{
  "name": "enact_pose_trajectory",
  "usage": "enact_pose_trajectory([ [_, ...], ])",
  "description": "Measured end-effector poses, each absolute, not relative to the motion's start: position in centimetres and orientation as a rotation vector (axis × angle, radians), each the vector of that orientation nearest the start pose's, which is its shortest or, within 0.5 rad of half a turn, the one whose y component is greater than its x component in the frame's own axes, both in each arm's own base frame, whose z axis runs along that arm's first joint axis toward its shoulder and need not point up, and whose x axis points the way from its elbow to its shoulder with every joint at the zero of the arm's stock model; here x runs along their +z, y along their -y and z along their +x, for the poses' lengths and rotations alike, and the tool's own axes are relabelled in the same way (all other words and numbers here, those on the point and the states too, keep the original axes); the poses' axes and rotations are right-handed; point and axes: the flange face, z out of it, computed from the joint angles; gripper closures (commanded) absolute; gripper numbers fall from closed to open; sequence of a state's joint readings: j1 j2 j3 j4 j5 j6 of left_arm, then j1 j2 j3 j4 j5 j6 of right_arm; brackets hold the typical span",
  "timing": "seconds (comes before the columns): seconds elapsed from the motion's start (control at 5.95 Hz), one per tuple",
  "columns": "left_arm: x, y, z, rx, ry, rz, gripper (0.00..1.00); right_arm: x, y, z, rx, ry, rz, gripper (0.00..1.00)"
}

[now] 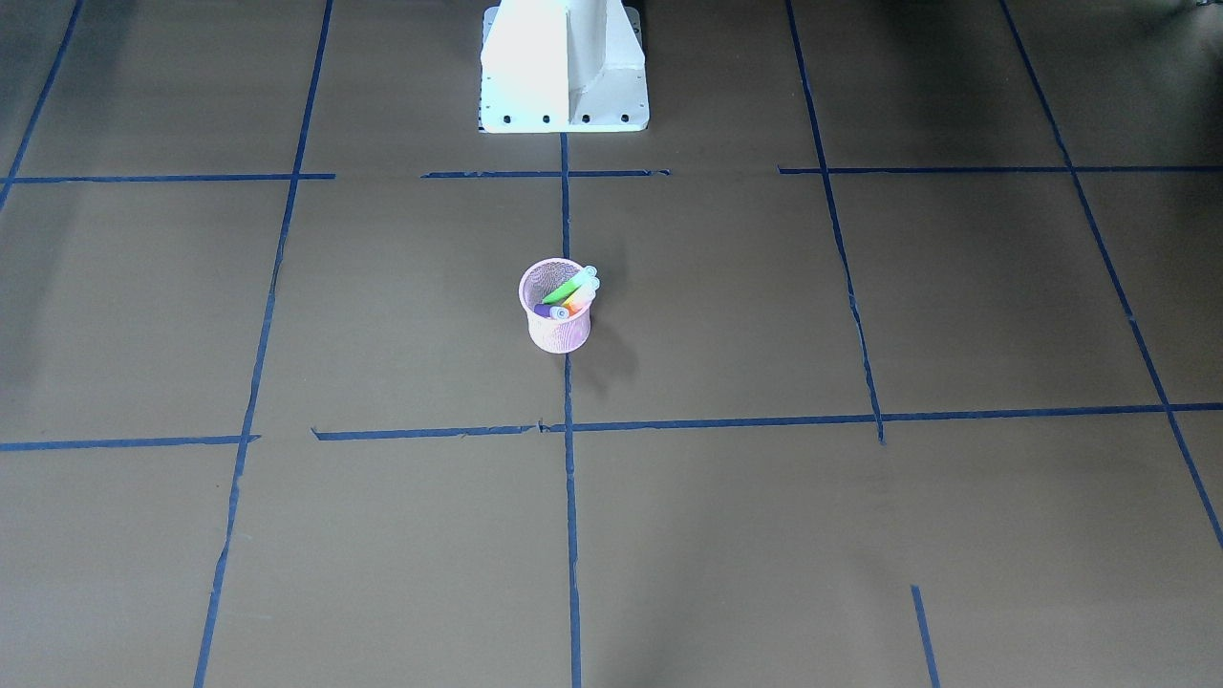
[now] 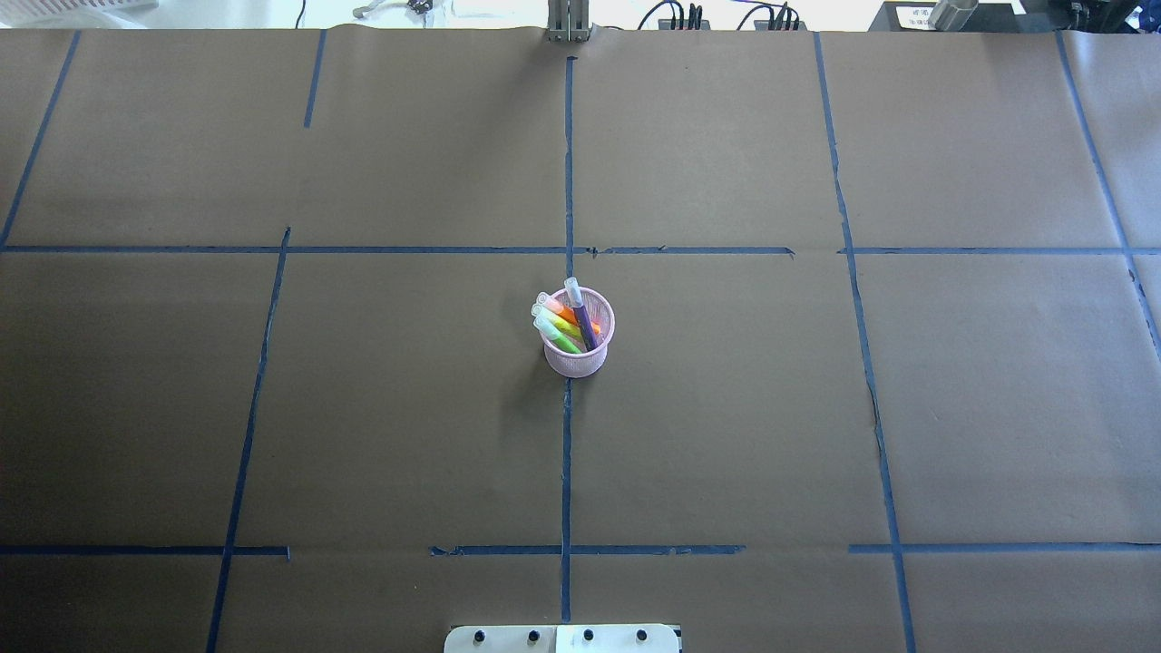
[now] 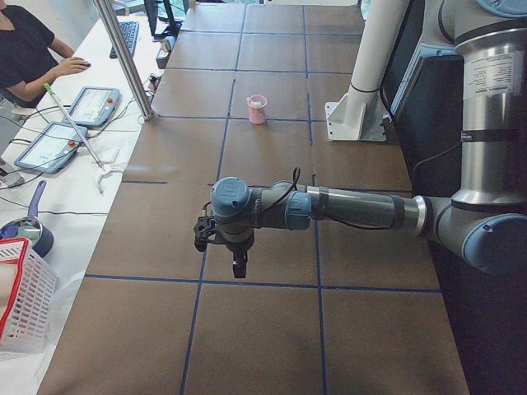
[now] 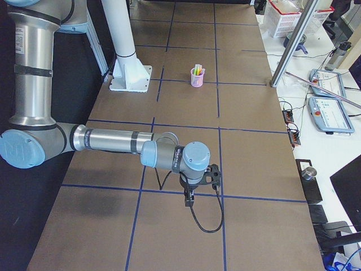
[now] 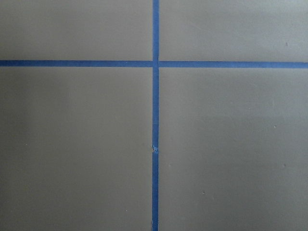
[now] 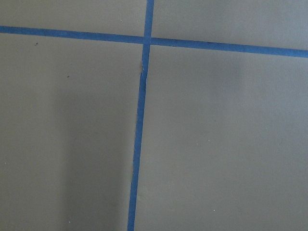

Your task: Collect pens into pen holder

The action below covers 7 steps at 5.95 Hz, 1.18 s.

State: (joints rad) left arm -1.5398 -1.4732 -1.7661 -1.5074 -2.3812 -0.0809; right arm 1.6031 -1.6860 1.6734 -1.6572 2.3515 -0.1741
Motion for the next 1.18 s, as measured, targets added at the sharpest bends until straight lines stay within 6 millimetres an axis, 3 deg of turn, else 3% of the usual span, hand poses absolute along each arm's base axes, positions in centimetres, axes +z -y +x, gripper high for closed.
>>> enact_pose_trajectory([
  [0.34,59.7,44.8,-5.9,-0.044,-0.792,0.027,0.00,66.9,43.3,7.7,-0.095,0.785,-0.013,0.00],
  [1.18,62.1,44.3,-6.0,-0.059,-0.786,-0.014,0.00,66.1,43.4,7.7,-0.102,0.783,0.003,0.00],
])
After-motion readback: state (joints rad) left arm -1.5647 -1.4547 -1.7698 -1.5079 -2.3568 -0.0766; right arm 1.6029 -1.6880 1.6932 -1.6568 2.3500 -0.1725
